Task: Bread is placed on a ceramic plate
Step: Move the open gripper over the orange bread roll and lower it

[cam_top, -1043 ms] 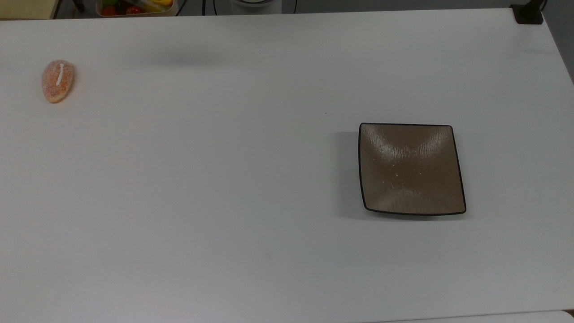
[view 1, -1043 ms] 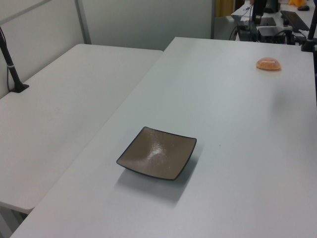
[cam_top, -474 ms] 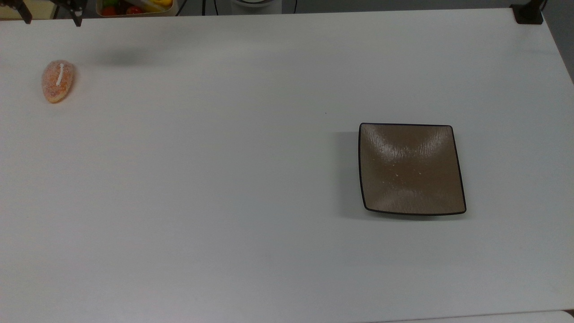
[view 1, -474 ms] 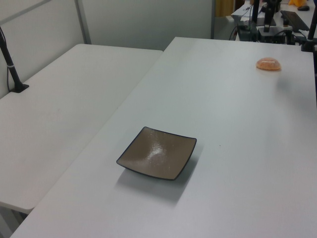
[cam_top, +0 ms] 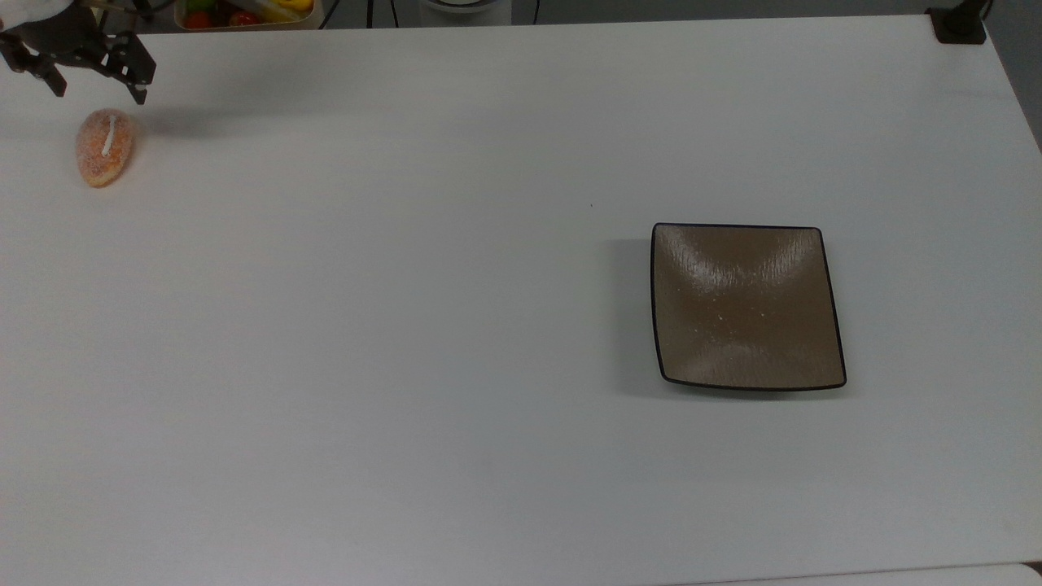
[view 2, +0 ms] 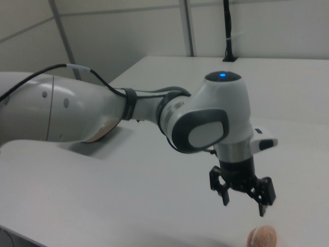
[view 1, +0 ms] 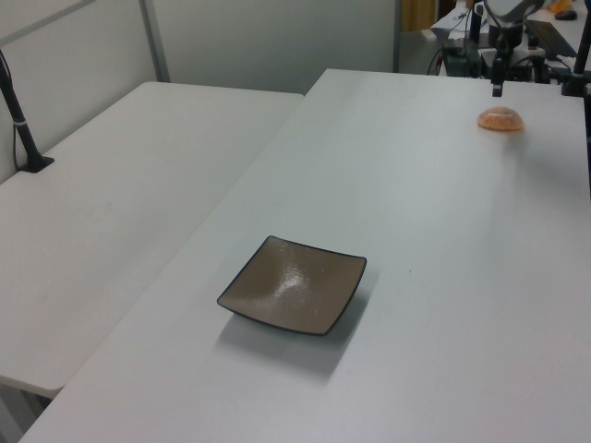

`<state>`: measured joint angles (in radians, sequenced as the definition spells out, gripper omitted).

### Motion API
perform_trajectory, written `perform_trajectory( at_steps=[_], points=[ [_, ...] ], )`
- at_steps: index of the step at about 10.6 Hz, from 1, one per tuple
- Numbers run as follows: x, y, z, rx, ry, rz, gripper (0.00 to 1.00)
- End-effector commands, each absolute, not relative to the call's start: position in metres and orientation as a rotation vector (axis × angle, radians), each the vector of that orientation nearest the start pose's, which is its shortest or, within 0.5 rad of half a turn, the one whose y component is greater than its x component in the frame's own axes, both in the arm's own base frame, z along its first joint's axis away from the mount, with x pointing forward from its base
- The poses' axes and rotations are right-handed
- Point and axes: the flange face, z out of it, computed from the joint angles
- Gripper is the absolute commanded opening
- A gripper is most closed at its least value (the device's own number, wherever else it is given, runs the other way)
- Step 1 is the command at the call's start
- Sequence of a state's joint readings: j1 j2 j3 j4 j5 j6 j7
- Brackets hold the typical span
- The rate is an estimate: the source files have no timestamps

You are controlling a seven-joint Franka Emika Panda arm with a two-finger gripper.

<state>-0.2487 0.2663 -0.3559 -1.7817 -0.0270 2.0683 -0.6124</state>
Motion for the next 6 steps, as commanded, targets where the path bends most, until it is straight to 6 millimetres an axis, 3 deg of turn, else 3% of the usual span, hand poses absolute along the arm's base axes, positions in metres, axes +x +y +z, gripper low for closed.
perform_trajectory(
  at_steps=[1,6],
  points=[
    [0.513,-0.371,0.392,-3.291,-0.023,0.0,1.0],
    [0.513,-0.384,0.334,-3.317,0.003,0.004,1.0]
  ],
)
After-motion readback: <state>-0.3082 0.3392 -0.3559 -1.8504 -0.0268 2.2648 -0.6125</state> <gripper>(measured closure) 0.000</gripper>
